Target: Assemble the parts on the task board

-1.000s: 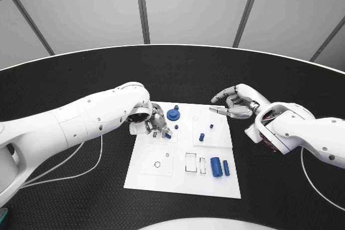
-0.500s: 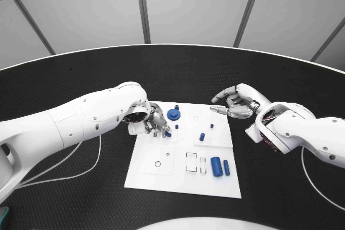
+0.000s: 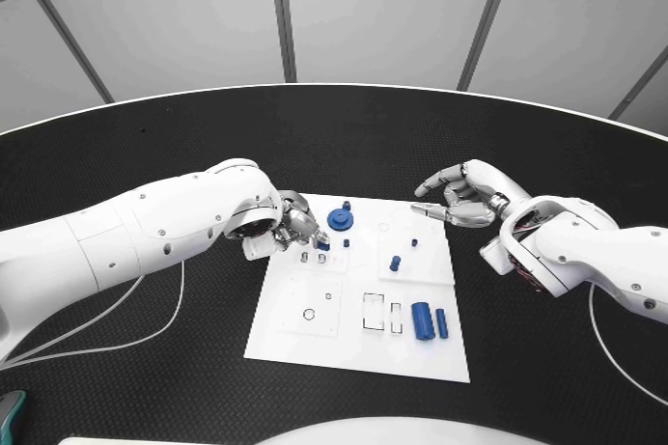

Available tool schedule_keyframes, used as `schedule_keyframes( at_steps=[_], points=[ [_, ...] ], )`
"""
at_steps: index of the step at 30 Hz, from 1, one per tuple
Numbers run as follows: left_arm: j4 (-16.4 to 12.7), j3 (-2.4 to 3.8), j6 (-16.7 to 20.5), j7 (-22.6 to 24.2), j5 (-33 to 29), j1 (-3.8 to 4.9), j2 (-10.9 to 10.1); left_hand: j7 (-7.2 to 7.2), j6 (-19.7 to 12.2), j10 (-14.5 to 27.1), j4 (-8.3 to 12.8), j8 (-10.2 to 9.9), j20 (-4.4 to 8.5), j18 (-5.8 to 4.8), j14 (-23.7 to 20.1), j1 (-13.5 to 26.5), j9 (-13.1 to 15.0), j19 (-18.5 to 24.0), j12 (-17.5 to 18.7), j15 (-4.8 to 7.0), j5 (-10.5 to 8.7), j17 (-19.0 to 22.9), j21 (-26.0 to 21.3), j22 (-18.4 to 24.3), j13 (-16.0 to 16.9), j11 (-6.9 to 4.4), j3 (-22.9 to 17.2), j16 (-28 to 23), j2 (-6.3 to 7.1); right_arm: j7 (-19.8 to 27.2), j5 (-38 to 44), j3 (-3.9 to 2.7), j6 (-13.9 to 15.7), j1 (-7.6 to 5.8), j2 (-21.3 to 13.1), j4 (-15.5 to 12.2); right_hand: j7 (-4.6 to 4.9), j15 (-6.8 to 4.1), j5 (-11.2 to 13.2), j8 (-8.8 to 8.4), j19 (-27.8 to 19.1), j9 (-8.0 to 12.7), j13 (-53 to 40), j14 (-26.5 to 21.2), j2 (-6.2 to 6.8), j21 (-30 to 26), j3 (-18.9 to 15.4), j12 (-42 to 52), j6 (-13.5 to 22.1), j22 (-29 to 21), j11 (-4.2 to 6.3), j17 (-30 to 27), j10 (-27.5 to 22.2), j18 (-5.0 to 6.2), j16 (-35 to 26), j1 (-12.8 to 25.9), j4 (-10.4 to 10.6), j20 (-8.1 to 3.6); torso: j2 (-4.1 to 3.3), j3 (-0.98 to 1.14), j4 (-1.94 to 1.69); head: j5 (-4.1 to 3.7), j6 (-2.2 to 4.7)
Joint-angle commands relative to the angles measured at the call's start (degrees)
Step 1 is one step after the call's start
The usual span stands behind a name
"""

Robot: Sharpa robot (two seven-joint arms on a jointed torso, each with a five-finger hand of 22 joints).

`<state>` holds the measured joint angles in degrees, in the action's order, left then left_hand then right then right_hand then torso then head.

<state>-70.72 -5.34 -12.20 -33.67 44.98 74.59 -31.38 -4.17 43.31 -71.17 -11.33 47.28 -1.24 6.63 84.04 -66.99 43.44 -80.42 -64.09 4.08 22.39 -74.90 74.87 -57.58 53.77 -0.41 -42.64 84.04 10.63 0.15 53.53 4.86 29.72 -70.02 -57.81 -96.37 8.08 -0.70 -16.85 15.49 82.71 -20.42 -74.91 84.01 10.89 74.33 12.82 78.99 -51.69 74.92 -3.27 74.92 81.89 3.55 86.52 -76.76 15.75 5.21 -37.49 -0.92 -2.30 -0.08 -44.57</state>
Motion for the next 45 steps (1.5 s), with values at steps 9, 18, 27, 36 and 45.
schedule_keyframes(
  at_steps=[9, 18, 27, 36, 45],
  points=[
    [0.09, -0.03, -1.52, 1.77, -0.35, -0.22, -0.75, 0.08, 0.63, -0.68, 10.0, 0.35, 0.18, -0.64, 3.25, 0.39, 0.09, 0.15, -0.25, 0.28, 0.59, -5.73, 0.25, -0.02, 0.11, -0.18, -9.34, -0.22, -0.09, 0.11, 0.0, 0.0, -0.04, 0.01, 0.16, 0.08, -0.13, -0.49, -0.42, 0.23, 0.04, -0.03, -5.1, 4.16, 0.29, -0.15, 0.0, 0.12, -0.3, 1.49, 0.19, 7.13, 0.24, 0.49, -0.22, -0.17, 0.4, -0.49, -0.09, 0.0, 0.25, 0.52, -0.2],
    [1.36, -0.02, -4.03, 2.77, -1.58, -0.34, -1.54, 0.08, 0.65, -0.68, 10.01, 0.36, 0.19, -0.66, 3.25, 0.42, 0.09, 0.12, -0.22, 0.29, 0.62, -5.74, 0.3, -0.12, 0.05, -0.18, -9.32, -0.21, -0.07, 0.21, 0.0, 0.0, -0.09, 0.01, 0.3, 0.32, -0.13, -0.49, -0.42, 0.23, 0.04, -0.03, -5.1, 4.16, 0.29, -0.15, 0.0, 0.12, -0.3, 1.49, 0.19, 7.13, 0.24, 0.49, -0.22, -0.17, 0.4, -0.49, -0.01, 0.09, 0.19, 0.08, -0.72],
    [3.54, -0.01, -6.42, 4.53, -2.43, -0.44, -1.74, 0.08, 0.67, -0.67, 10.04, 0.36, 0.19, -0.68, 3.24, 0.44, 0.09, 0.08, -0.18, 0.29, 0.65, -5.7, 0.35, -0.24, -0.03, -0.19, -9.3, -0.24, -0.05, 0.28, 0.0, 0.01, -0.21, 0.02, 0.61, 0.56, -0.13, -0.5, -0.55, 0.25, 0.08, -0.03, -5.11, 4.17, 0.28, -0.13, 0.02, 0.12, -0.29, 1.52, 0.2, 7.14, 0.25, 0.47, -0.22, -0.17, 0.41, -0.5, -0.06, 0.06, 0.24, -0.45, -0.48],
    [4.77, 0.0, -8.38, 5.5, -3.16, -0.46, -2.0, 0.09, 0.68, -0.64, 10.06, 0.36, 0.2, -0.67, 3.24, 0.47, 0.09, 0.09, -0.11, 0.29, 0.66, -5.7, 0.34, -0.2, -0.14, -0.19, -9.28, -0.24, -0.03, 0.38, 0.0, 0.01, -0.34, 0.02, 0.89, 0.89, -0.13, -0.5, -0.55, 0.25, 0.08, -0.03, -5.11, 4.17, 0.28, -0.13, 0.02, 0.12, -0.29, 1.52, 0.2, 7.14, 0.25, 0.47, -0.22, -0.17, 0.41, -0.5, -0.11, 0.0, 0.11, -0.78, -0.65],
    [6.24, 0.02, -9.08, 6.1, -8.43, -0.44, -3.32, 0.08, 0.69, -0.58, 10.06, 0.35, 0.22, -0.69, 3.25, 0.52, 0.08, 0.07, 0.02, 0.3, 0.67, -5.71, 0.38, -0.3, -0.33, -0.19, -9.24, -0.24, -0.03, 0.42, 0.0, 0.02, -0.49, 0.03, 1.1, 1.11, -0.14, -0.5, -0.68, 0.27, 0.1, -0.02, -5.14, 4.18, 0.25, -0.15, 0.07, 0.16, -0.27, 1.51, 0.2, 7.17, 0.29, 0.48, -0.21, -0.19, 0.43, -0.51, 0.03, 0.08, 0.22, -1.59, -0.24]
  ],
)
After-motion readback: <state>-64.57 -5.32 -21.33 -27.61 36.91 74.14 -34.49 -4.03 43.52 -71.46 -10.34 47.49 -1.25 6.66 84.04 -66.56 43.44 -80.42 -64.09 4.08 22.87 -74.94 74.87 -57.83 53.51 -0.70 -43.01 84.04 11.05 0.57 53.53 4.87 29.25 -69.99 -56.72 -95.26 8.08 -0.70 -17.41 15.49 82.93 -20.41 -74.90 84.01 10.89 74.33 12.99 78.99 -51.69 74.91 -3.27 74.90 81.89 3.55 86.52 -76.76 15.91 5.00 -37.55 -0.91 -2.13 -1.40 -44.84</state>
